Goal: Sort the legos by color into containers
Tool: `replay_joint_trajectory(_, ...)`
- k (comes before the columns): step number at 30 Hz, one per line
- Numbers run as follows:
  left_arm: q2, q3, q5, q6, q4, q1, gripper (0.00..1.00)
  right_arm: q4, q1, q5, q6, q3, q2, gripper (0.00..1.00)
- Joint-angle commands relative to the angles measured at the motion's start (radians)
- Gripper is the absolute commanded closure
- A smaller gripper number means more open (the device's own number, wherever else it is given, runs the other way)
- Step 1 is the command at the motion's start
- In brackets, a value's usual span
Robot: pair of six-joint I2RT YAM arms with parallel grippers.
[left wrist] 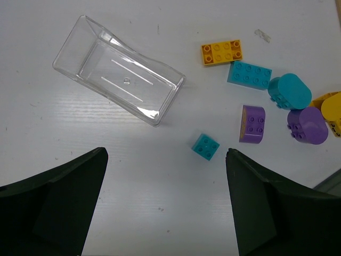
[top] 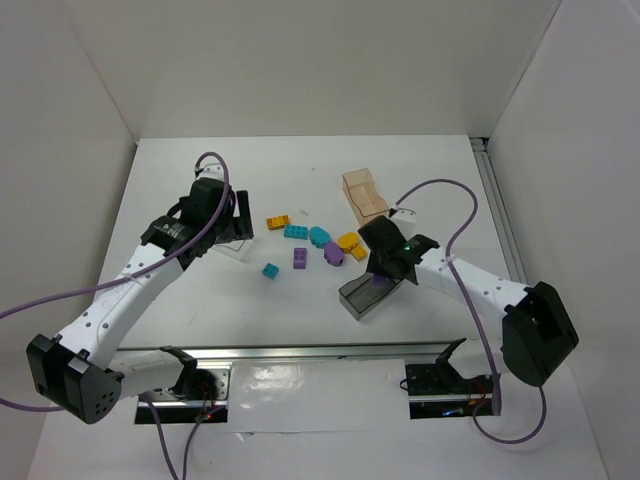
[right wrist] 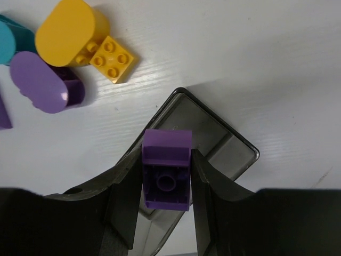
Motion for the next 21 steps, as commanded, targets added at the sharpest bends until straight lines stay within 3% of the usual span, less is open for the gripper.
replay_joint_trajectory(1, -0.014, 0.005, 0.008, -0.002, 0.012, -0.004, 0.0, 0.05, 0.0, 0.035, -0.004, -0.003, 0.065, 0.65)
replay_joint_trajectory(10, 0.006, 0.005, 0.017, -0.012, 0.012, -0.004, 0.0, 0.128, -0.06, 0.195, -0.068, 0.043, 0.2, 0.65)
replay_joint_trajectory(15, 0.015, 0.005, 0.017, -0.012, 0.012, -0.004, 0.0, 0.166, -0.098, 0.242, -0.128, 0.124, 0.281, 0.59)
replay_joint_trajectory(16, 0.015, 0.005, 0.017, -0.012, 0.012, -0.004, 0.0, 0.166, -0.112, 0.243, -0.137, 0.133, 0.304, 0.56)
replay_joint_trajectory(18, 0.015, 0.005, 0.026, -0.021, 0.012, -0.004, 0.0, 0.14, -0.121, 0.243, -0.137, 0.173, 0.316, 0.33)
replay_joint_trajectory(21, 0.015, 0.005, 0.026, -0.021, 0.012, -0.004, 0.0, 0.12, -0.112, 0.232, -0.125, 0.182, 0.275, 0.1)
